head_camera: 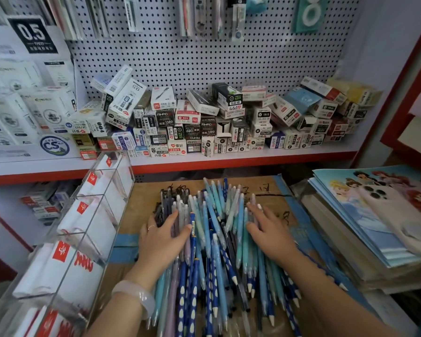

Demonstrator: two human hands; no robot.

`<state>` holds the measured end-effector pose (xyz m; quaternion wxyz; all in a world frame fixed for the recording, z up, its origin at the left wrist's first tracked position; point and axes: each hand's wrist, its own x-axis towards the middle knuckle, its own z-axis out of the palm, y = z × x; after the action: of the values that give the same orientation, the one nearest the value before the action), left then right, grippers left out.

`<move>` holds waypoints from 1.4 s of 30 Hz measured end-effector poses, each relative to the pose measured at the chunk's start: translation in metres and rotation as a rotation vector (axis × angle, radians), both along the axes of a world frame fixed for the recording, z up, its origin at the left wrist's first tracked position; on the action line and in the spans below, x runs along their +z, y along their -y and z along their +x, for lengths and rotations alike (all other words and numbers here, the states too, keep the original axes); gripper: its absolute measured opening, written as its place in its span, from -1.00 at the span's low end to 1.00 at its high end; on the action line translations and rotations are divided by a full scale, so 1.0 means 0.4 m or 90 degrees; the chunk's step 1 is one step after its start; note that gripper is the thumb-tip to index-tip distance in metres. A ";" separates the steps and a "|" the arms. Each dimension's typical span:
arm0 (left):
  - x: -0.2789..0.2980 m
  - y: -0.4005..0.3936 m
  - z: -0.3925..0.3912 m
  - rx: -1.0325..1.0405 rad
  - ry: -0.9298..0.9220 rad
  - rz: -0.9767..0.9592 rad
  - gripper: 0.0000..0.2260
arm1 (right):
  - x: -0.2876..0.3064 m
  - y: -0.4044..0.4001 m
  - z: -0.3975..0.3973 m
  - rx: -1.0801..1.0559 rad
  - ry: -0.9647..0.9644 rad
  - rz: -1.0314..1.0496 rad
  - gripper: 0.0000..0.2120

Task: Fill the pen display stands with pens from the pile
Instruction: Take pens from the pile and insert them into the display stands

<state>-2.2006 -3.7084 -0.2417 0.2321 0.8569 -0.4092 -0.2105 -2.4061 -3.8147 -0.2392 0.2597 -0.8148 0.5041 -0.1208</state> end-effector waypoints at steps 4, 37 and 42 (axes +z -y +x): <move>0.006 -0.004 -0.002 -0.002 -0.017 -0.023 -0.47 | 0.002 0.006 -0.005 0.009 0.035 0.025 -0.53; 0.017 -0.050 0.028 0.081 0.048 -0.081 -0.55 | 0.092 -0.004 0.086 0.136 -0.040 -0.074 -0.56; 0.007 -0.102 0.021 0.049 0.006 -0.058 -0.49 | 0.036 -0.006 -0.133 -0.086 0.119 -0.029 -0.50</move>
<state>-2.1921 -3.6675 -0.2389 0.2768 0.8615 -0.3862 -0.1790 -2.4595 -3.8122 -0.2248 0.2783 -0.7697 0.5286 -0.2250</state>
